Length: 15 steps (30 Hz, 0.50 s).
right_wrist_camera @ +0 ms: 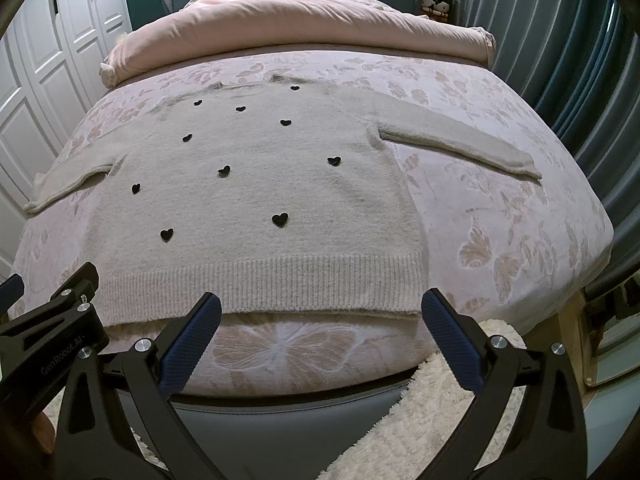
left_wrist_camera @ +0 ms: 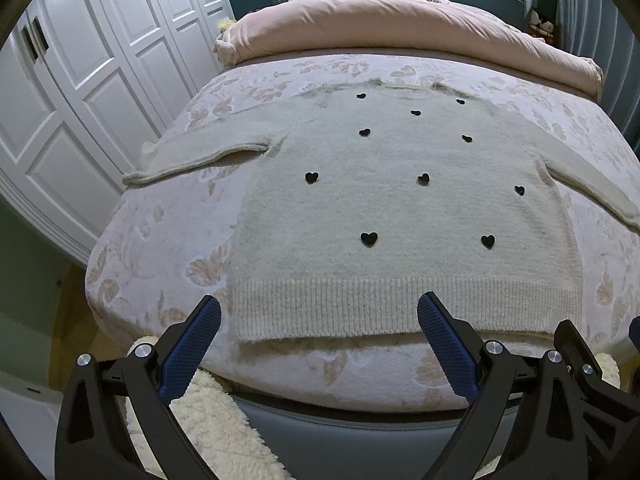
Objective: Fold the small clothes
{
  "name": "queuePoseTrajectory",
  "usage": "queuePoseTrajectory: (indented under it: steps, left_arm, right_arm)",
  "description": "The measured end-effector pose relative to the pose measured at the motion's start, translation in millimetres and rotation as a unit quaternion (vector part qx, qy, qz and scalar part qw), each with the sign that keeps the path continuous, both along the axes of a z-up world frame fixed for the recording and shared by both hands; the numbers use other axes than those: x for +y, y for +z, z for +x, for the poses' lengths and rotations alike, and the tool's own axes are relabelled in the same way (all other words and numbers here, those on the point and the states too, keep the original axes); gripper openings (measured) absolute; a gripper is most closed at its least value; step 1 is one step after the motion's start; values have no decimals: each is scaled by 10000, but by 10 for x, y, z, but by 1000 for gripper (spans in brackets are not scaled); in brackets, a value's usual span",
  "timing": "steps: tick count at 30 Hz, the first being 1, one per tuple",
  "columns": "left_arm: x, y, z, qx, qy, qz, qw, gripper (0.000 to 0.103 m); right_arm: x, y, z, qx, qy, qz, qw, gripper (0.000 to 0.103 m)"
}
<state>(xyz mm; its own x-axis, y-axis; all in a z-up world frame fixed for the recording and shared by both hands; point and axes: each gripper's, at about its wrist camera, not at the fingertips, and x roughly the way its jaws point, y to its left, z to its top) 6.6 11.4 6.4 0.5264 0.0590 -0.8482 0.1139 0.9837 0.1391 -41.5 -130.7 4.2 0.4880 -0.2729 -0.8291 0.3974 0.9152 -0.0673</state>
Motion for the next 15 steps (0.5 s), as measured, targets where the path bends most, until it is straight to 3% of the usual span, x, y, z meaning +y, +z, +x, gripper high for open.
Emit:
queuePoseTrajectory:
  steps: [15]
  left_arm:
    - [-8,3,-3,-16,2,7,10000,95]
  right_arm:
    - [-2,9,3,-1,-3,8,10000,98]
